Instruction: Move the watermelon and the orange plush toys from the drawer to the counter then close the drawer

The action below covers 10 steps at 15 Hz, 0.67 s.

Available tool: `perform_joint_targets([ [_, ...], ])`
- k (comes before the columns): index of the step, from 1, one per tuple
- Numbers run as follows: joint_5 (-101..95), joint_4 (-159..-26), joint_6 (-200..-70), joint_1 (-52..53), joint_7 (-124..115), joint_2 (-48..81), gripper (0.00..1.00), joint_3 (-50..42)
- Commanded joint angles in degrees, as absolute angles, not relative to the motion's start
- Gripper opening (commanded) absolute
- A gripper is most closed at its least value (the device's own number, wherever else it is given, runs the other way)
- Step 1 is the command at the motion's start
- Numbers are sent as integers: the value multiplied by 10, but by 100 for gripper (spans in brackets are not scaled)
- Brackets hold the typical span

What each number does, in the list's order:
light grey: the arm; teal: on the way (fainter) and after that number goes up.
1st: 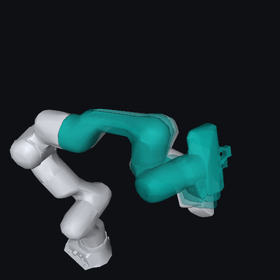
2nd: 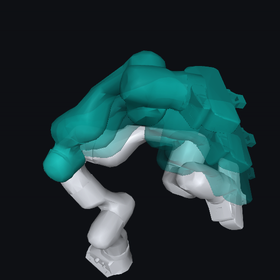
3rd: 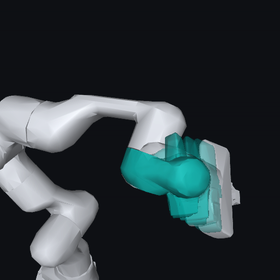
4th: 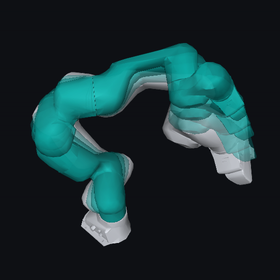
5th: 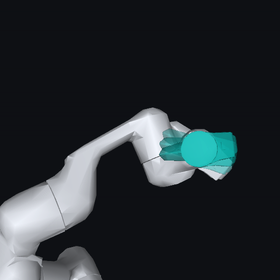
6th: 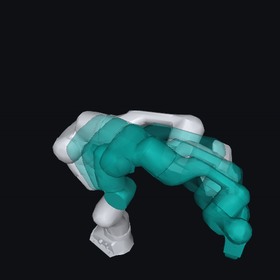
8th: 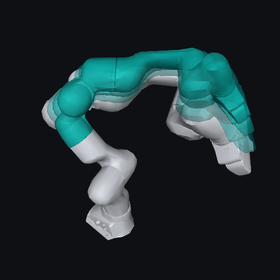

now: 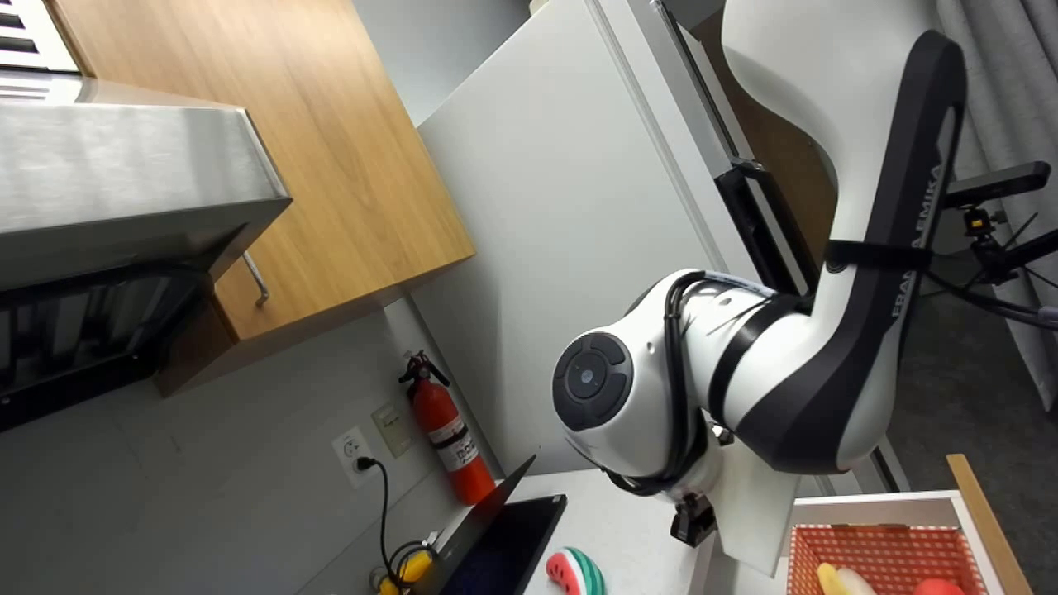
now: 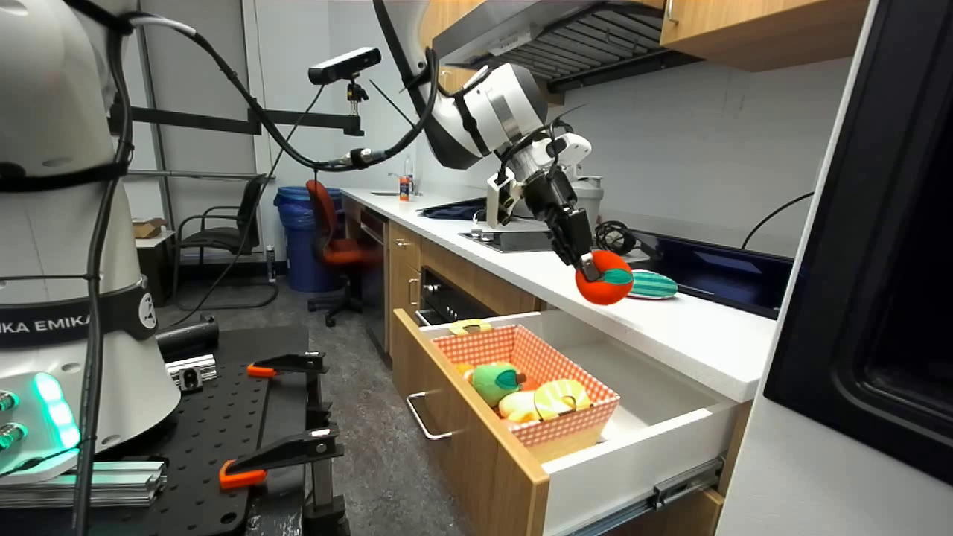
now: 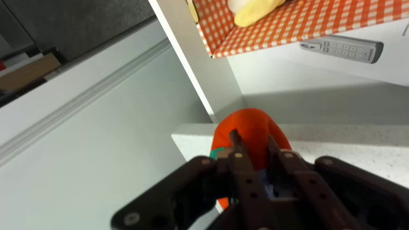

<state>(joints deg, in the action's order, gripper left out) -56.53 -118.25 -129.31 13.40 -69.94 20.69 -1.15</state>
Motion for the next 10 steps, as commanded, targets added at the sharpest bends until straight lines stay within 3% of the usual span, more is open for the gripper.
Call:
perform_joint_targets([
  [1,-636,-1129,-1275,134,-697,237,4,-6],
  [8,-707,-1057,-1276,126,-701,299,4,-2],
  [9,-707,-1050,-1277,125,-700,306,41,-1],
  [10,-707,-1043,-1276,125,-699,312,42,-1],
])
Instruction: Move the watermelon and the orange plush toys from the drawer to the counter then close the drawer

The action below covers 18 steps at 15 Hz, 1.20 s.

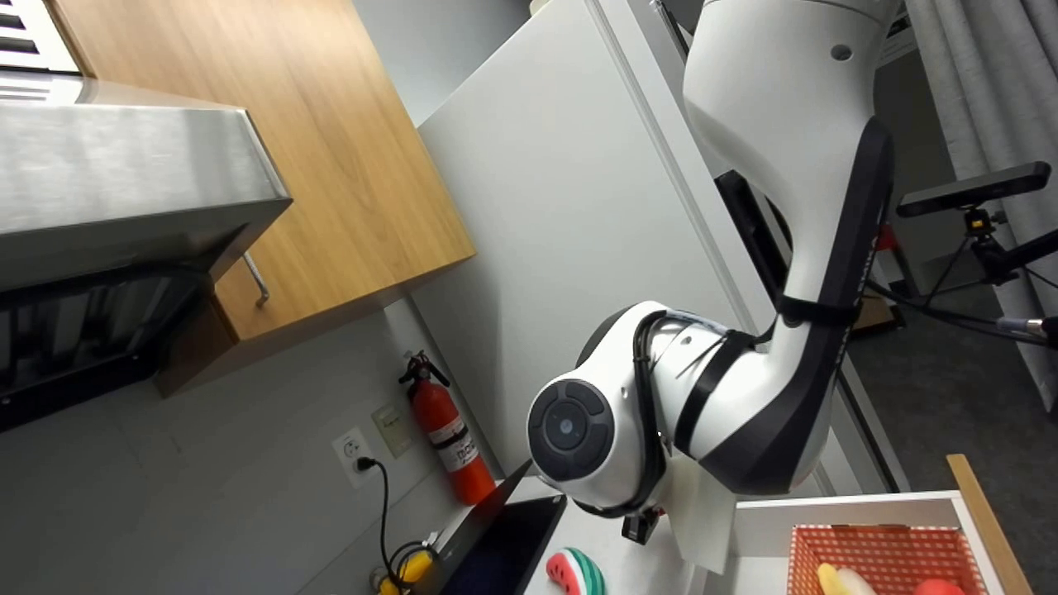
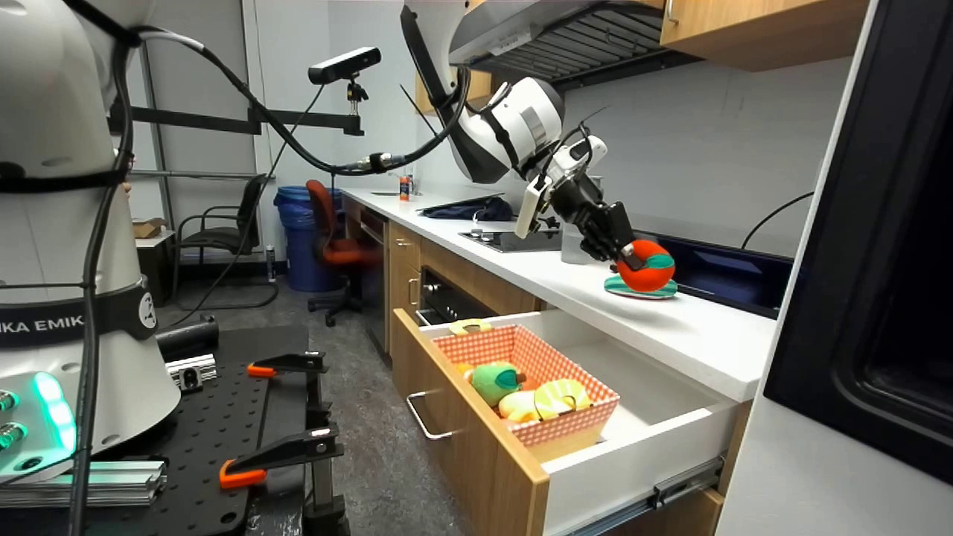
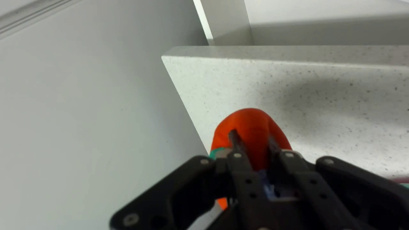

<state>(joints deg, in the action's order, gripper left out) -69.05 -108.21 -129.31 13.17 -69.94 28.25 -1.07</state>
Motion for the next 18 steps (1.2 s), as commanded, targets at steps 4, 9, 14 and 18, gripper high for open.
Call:
perform_joint_targets([
  [4,-703,-1034,-1278,125,-697,323,72,-1],
  [9,-695,-1044,-1283,121,-695,312,100,1],
  [14,-679,-1068,-1295,114,-686,282,100,13],
  [18,-669,-1088,-1298,112,-682,256,100,24],
])
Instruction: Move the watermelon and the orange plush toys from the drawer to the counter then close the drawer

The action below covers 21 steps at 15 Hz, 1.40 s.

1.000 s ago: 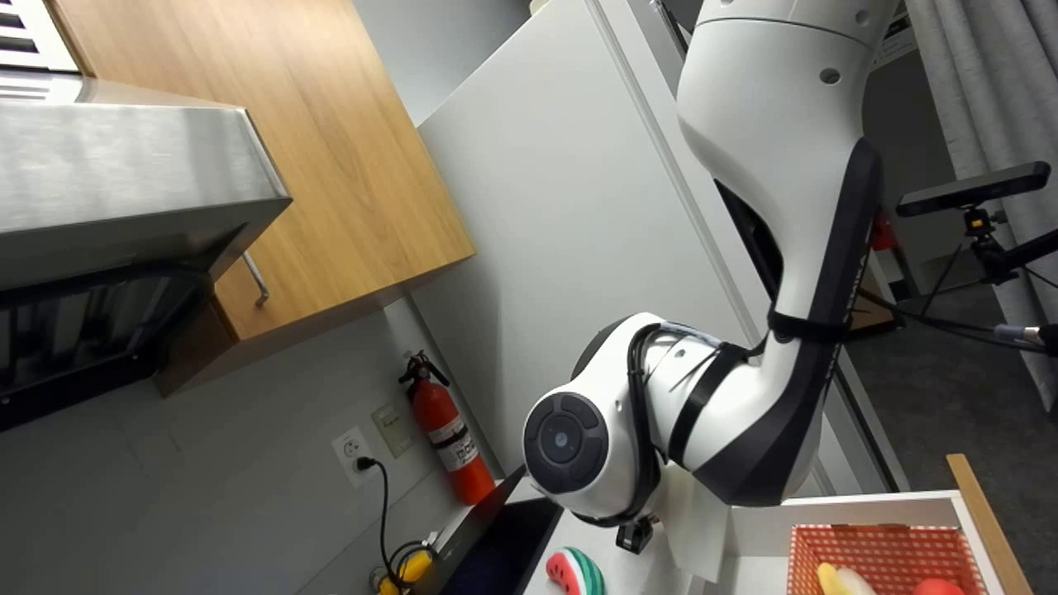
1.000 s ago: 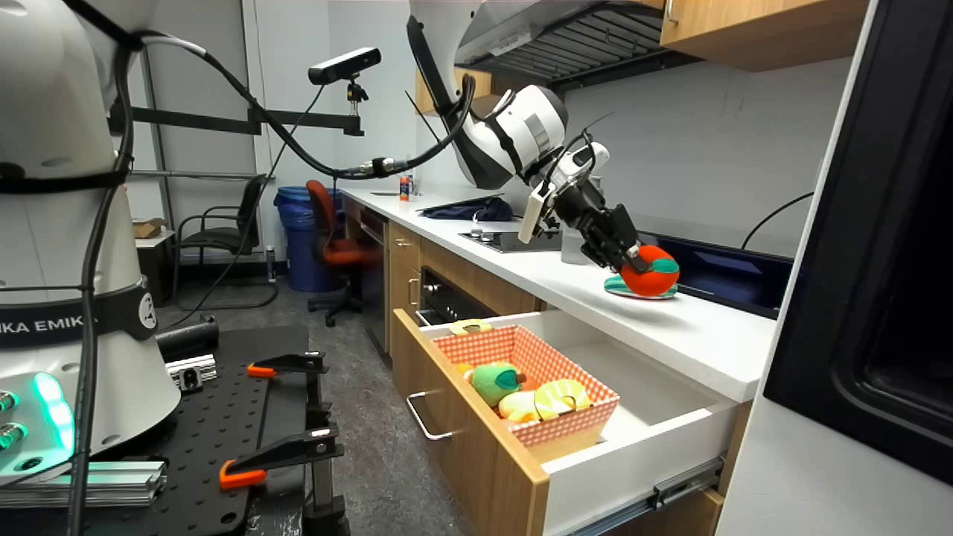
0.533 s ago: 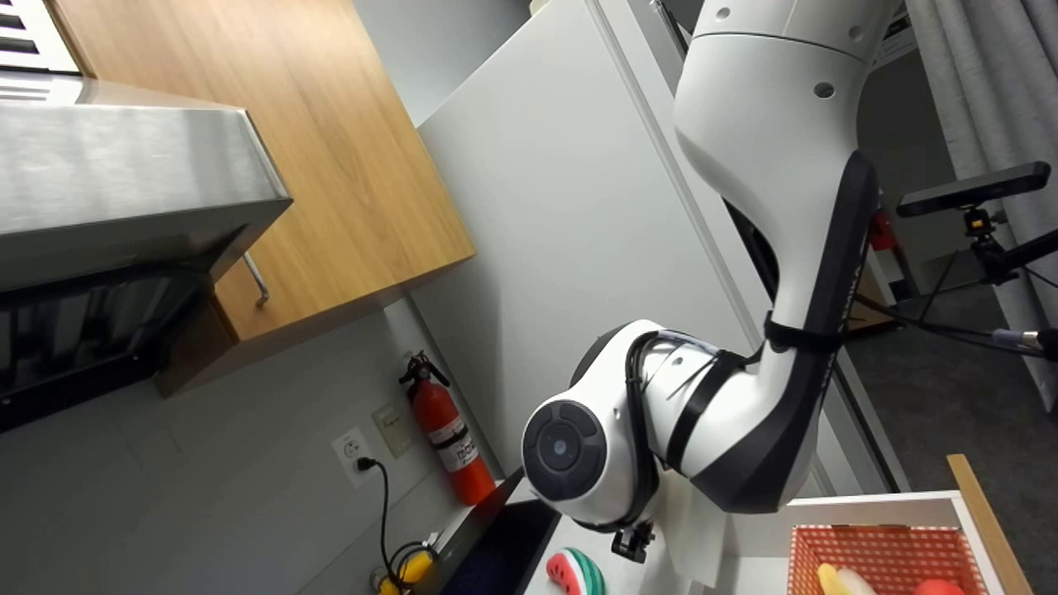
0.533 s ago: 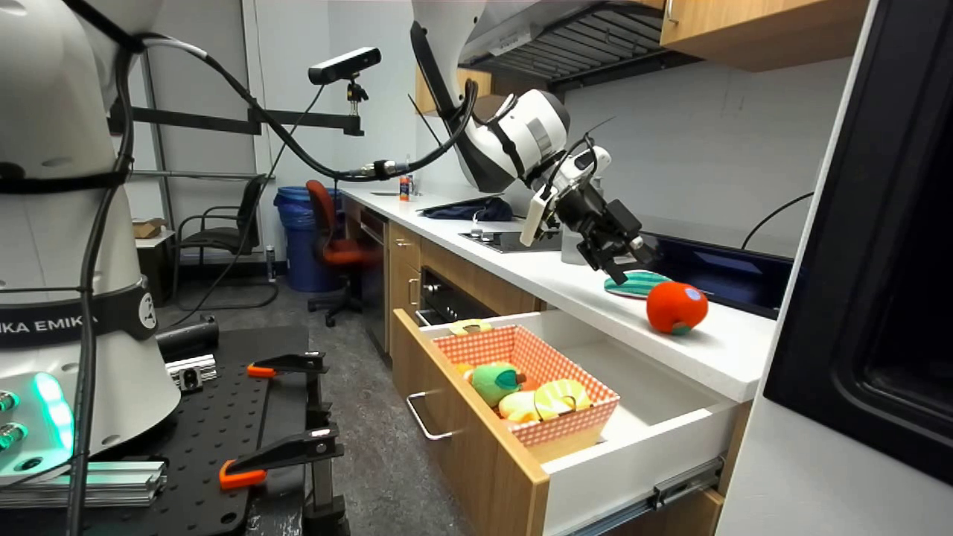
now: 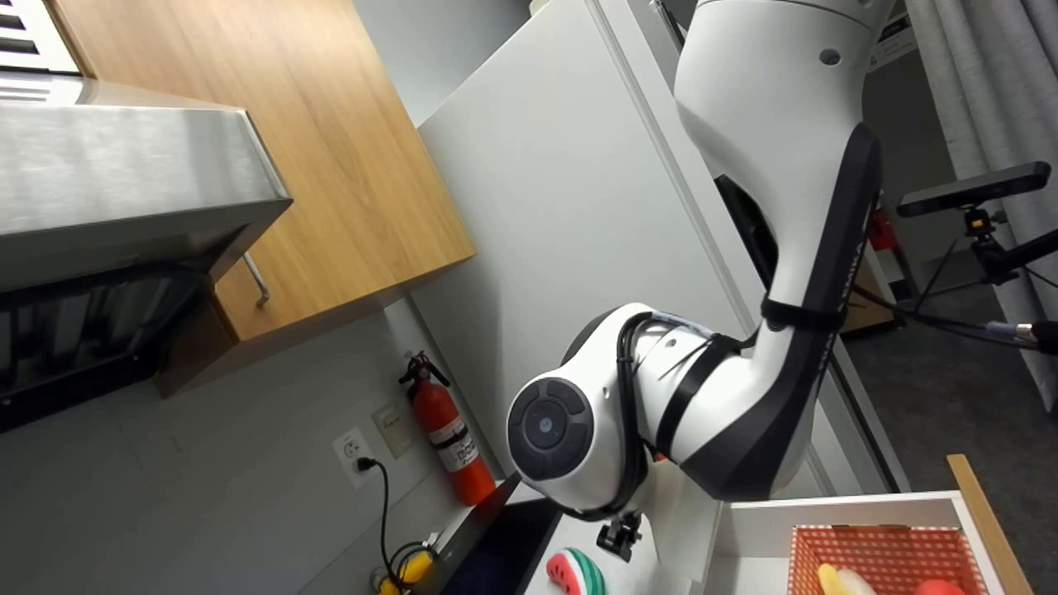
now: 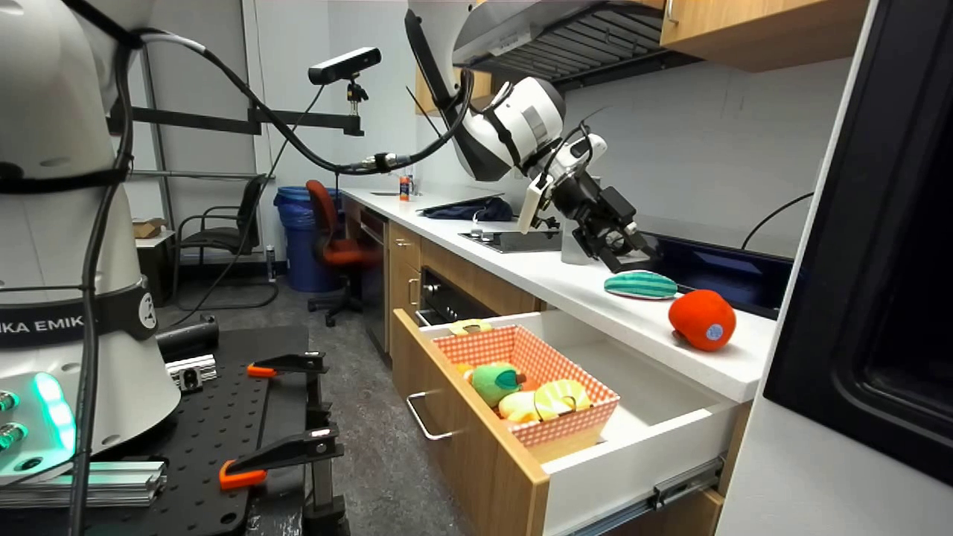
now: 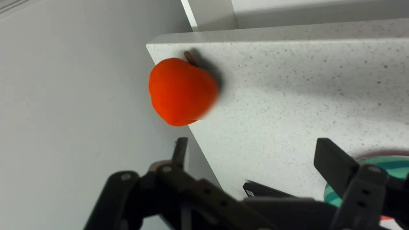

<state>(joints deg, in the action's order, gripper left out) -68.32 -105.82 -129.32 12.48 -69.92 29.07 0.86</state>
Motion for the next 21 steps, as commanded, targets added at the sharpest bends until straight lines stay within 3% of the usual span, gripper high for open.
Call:
perform_joint_targets([
  [1,-664,-1094,-1302,110,-680,249,100,27],
  [21,-295,-1339,-1301,99,-483,15,100,53],
])
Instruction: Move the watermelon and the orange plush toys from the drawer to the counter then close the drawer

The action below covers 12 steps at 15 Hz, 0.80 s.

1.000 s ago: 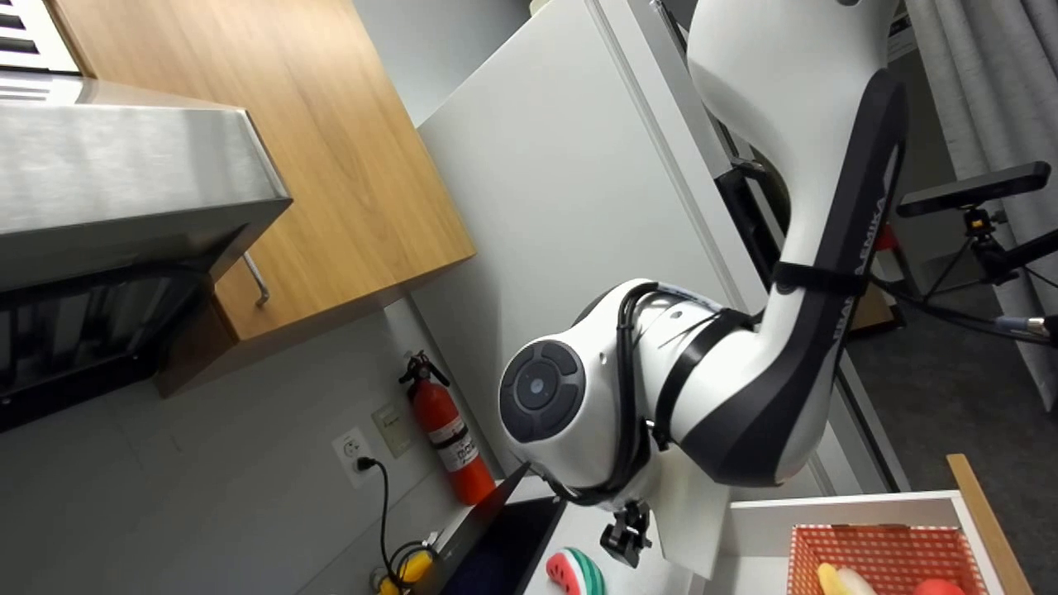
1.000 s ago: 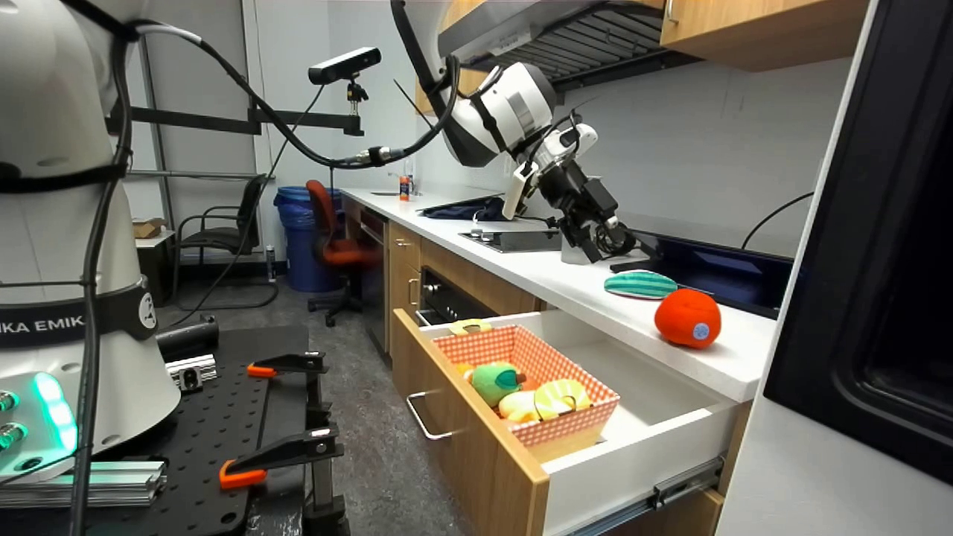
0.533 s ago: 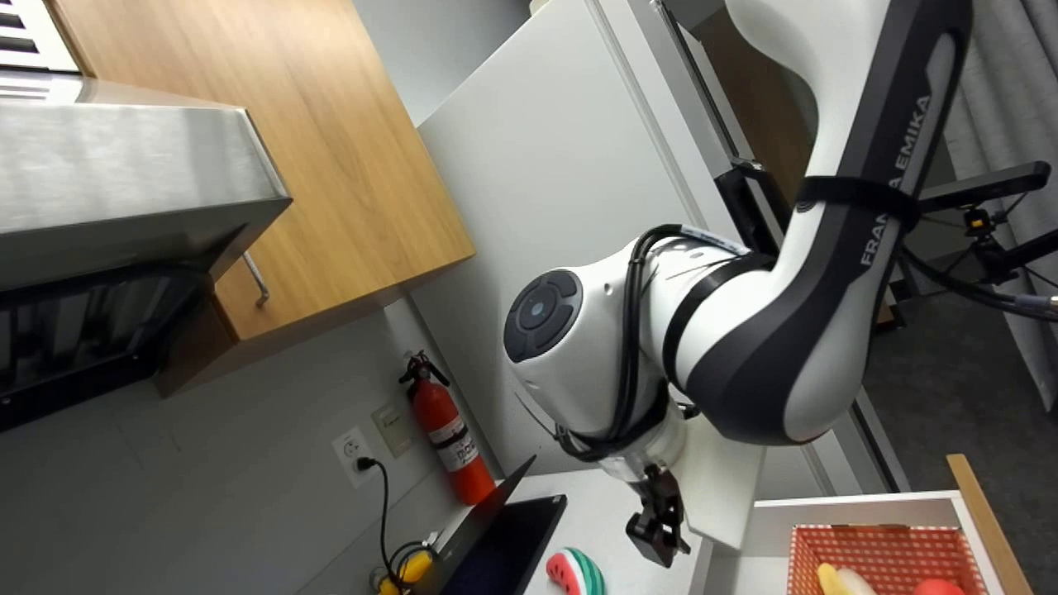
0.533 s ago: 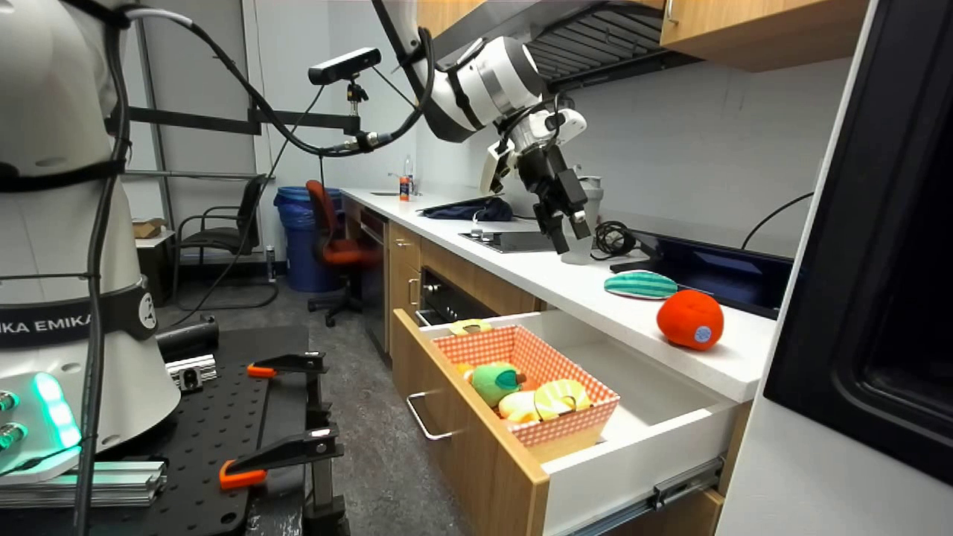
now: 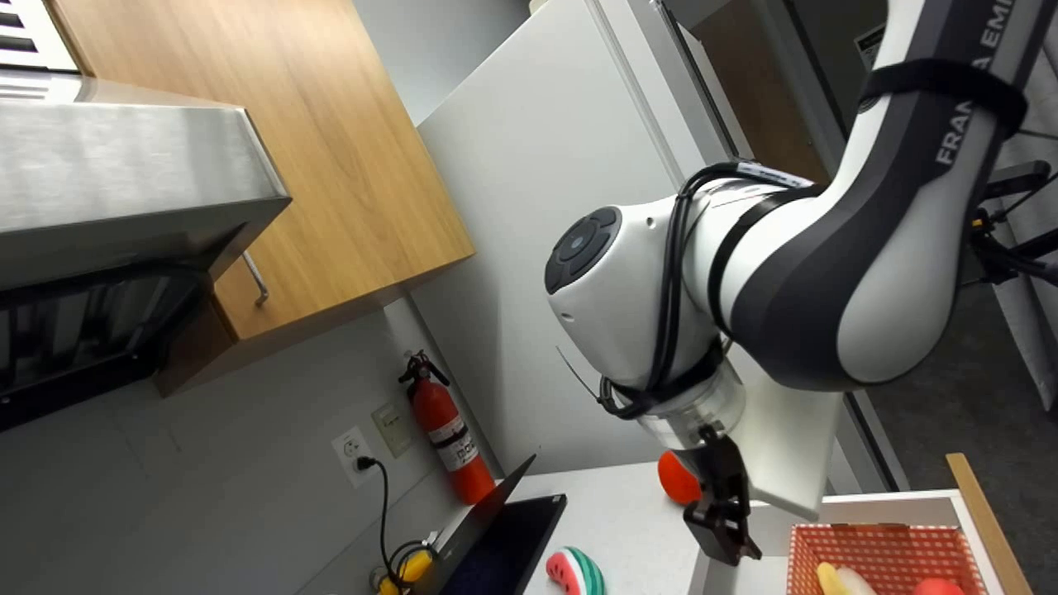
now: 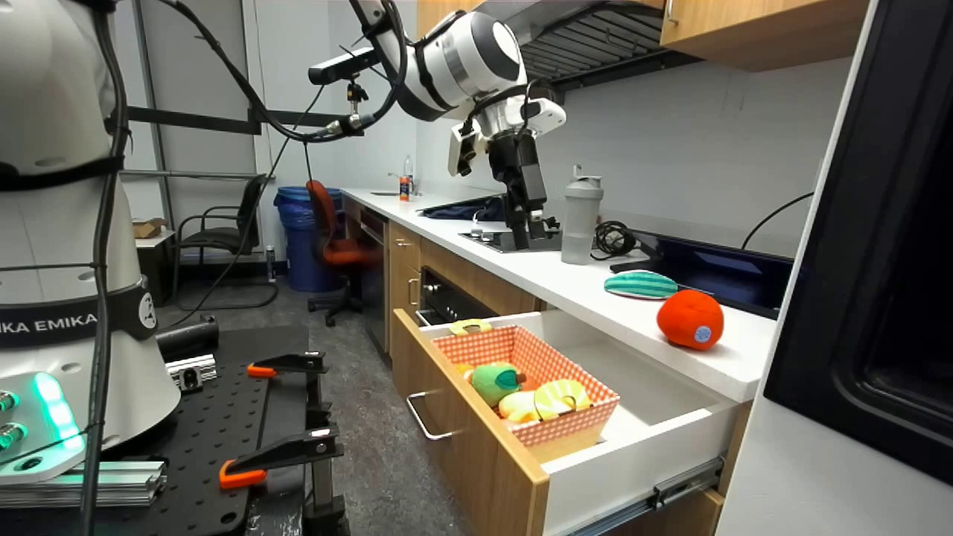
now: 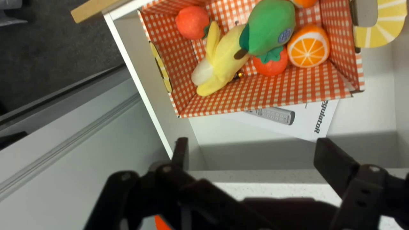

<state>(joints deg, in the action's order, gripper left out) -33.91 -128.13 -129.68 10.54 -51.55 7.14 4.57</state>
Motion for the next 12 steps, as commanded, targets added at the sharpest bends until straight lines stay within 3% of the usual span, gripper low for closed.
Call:
perform_joint_targets([
  [1,-283,-1352,-1300,99,-476,4,100,55],
  [2,-271,-1364,-1299,99,-467,-6,100,57],
  [4,-253,-1385,-1297,100,-456,-23,72,61],
  [12,-186,-1450,-1297,101,-404,-64,11,84],
])
